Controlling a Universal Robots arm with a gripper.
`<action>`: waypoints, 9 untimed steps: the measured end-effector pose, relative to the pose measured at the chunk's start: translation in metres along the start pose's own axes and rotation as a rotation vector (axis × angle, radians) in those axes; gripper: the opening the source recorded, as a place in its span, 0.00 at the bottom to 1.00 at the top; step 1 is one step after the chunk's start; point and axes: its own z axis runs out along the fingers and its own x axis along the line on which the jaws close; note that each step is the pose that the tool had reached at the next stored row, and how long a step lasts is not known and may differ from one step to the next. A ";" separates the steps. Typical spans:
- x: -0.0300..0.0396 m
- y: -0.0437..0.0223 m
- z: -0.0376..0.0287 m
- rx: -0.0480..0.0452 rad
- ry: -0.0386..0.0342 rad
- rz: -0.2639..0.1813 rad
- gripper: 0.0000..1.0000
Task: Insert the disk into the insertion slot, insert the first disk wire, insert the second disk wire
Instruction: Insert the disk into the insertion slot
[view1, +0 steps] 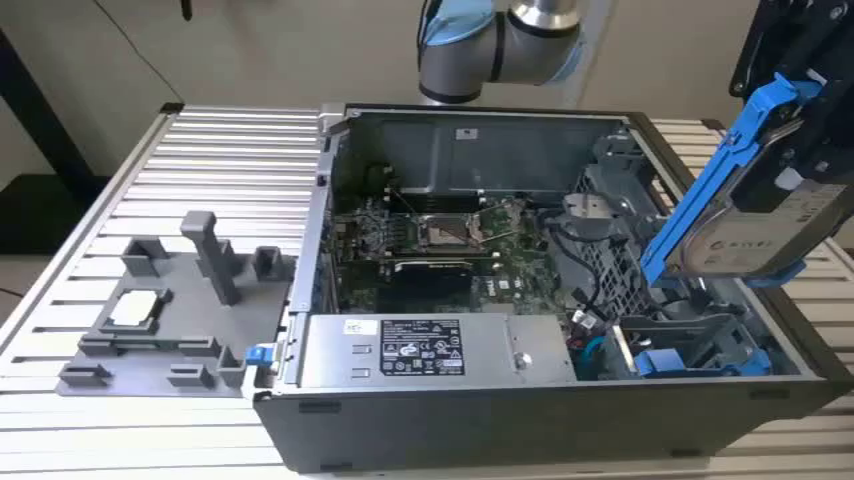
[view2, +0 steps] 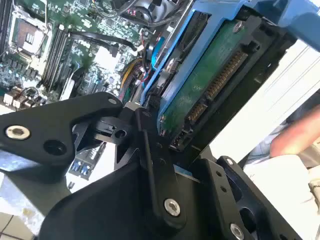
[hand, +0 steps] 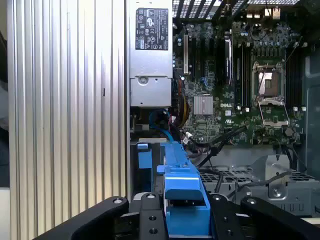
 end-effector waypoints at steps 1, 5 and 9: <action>0.0000 0.0000 0.0000 0.0000 0.0000 0.000 0.33; 0.0000 0.0000 0.0000 0.0000 -0.0001 0.000 0.33; 0.0000 0.0000 0.0000 0.0000 0.0000 0.000 0.33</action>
